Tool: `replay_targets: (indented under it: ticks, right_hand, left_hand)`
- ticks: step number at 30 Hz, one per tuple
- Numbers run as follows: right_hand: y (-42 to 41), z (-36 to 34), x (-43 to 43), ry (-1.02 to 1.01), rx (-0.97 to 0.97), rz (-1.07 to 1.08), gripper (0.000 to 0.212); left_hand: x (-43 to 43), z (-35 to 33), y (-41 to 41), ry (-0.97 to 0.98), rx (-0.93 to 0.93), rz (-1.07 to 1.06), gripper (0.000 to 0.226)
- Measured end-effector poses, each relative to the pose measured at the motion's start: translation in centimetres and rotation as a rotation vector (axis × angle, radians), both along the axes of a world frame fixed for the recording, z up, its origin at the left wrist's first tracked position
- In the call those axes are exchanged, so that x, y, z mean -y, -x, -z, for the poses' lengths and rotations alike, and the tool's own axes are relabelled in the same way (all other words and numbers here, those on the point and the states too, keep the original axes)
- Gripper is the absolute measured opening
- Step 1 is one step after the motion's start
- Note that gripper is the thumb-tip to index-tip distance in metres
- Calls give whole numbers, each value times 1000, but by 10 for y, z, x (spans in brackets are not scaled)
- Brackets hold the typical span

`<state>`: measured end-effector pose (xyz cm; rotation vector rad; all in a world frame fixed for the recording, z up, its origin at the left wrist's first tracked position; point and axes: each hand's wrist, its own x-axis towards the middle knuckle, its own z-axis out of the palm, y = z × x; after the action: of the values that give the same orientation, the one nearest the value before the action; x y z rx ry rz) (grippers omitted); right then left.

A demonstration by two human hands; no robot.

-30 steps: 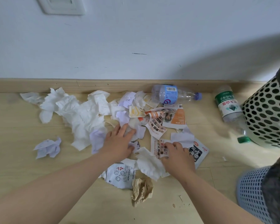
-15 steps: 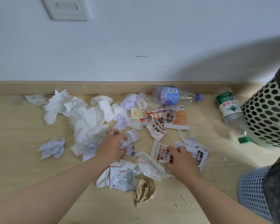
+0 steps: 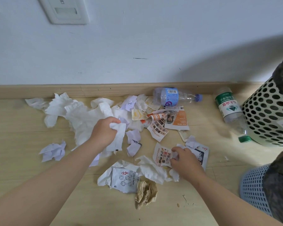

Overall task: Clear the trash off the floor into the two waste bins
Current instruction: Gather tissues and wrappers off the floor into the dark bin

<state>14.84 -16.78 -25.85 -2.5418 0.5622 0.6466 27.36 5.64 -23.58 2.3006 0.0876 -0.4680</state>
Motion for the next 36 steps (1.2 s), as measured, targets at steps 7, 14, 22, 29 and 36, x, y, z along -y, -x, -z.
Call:
replay_targets:
  ticks: [7, 14, 22, 29, 36]
  right_hand:
    - [-28, -32, -28, -529, 223, 366, 23]
    - [-34, -36, -46, -770, 155, 349, 9]
    - [-17, -14, -24, -539, 68, 415, 15]
    - [-8, -7, -16, -459, 12, 346, 32]
    - [-12, -5, -20, -477, 15, 327, 33]
  left_hand:
    - [28, -31, 5, 292, -60, -45, 35]
    - [48, -26, 35, 446, -148, -21, 30]
    - [9, 15, 80, -122, 643, 611, 17]
    - [-23, 64, 100, -310, 547, 1149, 45]
    - [-15, 63, 95, -301, 520, 1014, 60]
